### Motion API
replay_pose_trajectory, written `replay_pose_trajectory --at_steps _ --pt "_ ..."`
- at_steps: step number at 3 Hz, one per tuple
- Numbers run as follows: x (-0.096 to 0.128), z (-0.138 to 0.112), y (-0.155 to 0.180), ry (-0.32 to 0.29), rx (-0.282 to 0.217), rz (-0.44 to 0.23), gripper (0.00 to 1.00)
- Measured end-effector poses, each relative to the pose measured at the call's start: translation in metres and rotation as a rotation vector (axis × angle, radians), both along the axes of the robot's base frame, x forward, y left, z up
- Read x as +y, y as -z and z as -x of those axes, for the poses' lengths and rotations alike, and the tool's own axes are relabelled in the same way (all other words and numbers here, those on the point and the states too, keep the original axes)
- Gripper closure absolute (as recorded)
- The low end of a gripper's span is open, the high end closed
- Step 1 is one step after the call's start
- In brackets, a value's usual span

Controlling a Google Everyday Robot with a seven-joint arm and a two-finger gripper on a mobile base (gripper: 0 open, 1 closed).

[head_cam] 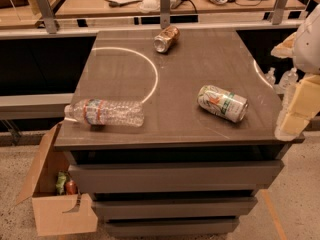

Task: Move 7up can near orange can

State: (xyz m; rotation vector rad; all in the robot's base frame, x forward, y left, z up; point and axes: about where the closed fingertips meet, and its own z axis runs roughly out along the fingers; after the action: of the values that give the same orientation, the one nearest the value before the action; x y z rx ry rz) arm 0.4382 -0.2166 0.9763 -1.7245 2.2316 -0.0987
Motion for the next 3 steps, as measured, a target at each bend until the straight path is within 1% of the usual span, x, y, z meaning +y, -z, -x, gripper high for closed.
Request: replay_pose_trajectory --at_steps 1,2,3 --pt "0.0 0.0 0.0 0.0 0.0 0.0 0.0" --pt "-0.001 -0.01 0.007 0.026 -0.034 -0.05 0.0" --pt "-0.011 -0.031 0.02 0.098 -0.093 -0.164 0.0"
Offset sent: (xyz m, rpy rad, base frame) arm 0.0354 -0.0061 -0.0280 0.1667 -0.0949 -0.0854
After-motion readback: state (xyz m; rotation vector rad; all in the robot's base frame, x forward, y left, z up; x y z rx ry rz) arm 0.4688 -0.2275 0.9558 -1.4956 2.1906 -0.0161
